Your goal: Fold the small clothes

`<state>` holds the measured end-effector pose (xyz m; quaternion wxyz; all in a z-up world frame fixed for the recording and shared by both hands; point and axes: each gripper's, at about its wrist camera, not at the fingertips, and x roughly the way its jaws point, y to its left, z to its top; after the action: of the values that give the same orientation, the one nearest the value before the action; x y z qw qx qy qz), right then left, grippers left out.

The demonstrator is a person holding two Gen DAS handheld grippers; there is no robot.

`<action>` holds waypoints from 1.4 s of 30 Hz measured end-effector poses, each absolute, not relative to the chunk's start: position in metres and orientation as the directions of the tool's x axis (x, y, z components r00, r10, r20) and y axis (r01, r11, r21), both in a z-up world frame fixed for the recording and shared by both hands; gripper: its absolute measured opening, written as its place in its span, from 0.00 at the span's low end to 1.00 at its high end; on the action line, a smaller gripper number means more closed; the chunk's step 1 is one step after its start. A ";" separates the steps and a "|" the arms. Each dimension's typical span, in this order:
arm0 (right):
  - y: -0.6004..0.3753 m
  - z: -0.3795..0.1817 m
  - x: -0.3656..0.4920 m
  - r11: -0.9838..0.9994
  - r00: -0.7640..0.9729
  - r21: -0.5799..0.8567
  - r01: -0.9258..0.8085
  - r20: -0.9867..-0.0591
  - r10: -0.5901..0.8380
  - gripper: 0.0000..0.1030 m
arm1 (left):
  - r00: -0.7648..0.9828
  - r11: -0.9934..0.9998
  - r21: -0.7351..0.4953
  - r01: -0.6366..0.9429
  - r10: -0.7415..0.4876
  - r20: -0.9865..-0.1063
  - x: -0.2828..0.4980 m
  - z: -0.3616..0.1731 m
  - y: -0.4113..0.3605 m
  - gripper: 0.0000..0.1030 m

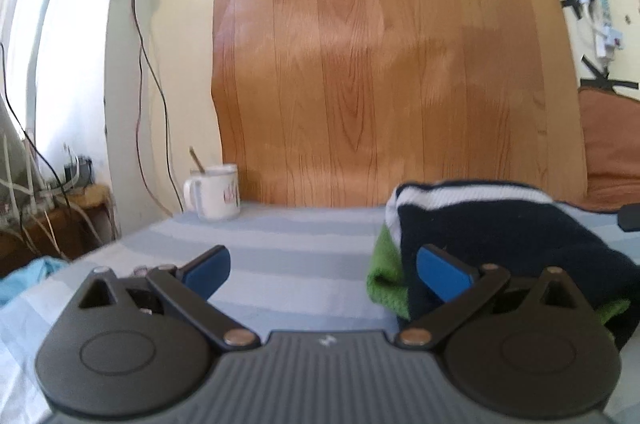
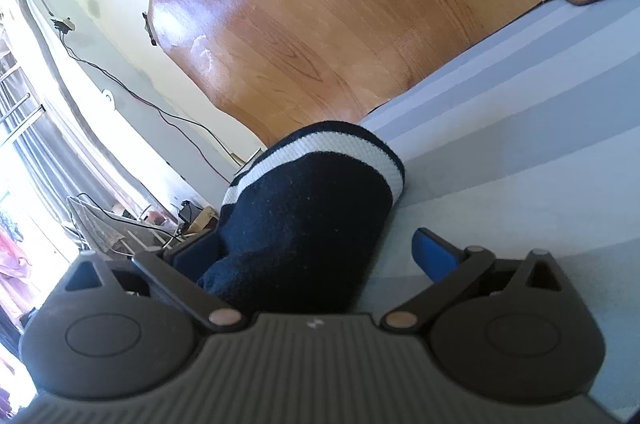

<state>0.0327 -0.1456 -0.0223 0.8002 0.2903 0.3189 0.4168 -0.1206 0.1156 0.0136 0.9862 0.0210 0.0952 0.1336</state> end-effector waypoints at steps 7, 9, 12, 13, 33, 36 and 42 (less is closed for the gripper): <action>-0.144 -0.021 0.032 0.492 0.442 0.721 -0.487 -0.283 0.851 1.00 | 0.939 0.954 0.104 -0.280 0.295 -0.174 -0.119 0.015 0.108 1.00; -0.145 -0.021 0.032 0.487 0.442 0.726 -0.486 -0.277 0.853 1.00 | 0.933 0.953 0.097 -0.288 0.302 -0.194 -0.117 0.015 0.110 1.00; -0.146 -0.022 0.032 0.477 0.440 0.734 -0.483 -0.267 0.857 1.00 | 0.925 0.952 0.072 -0.297 0.306 -0.226 -0.116 0.014 0.114 1.00; -0.146 -0.022 0.032 0.475 0.439 0.735 -0.483 -0.266 0.858 1.00 | 0.923 0.953 0.063 -0.297 0.303 -0.236 -0.115 0.013 0.116 1.00; -0.148 -0.020 0.042 0.439 0.396 0.772 -0.460 -0.265 0.879 1.00 | 0.880 0.938 -0.346 -0.038 -0.133 -0.457 -0.082 0.035 0.188 1.00; -0.139 -0.015 0.056 0.432 0.353 0.771 -0.468 -0.286 0.891 1.00 | 0.805 0.865 -0.499 0.046 -0.328 -0.494 -0.051 0.033 0.201 1.00; -0.087 -0.010 0.071 0.494 0.240 0.688 -0.532 -0.437 0.867 0.89 | 0.688 0.797 -0.598 0.080 -0.478 -0.546 -0.001 0.002 0.188 0.99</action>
<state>0.0708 -0.0871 -0.0100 0.7605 0.2038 0.4106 0.4600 -0.0013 0.1878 0.0019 0.8764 -0.2758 0.3613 -0.1592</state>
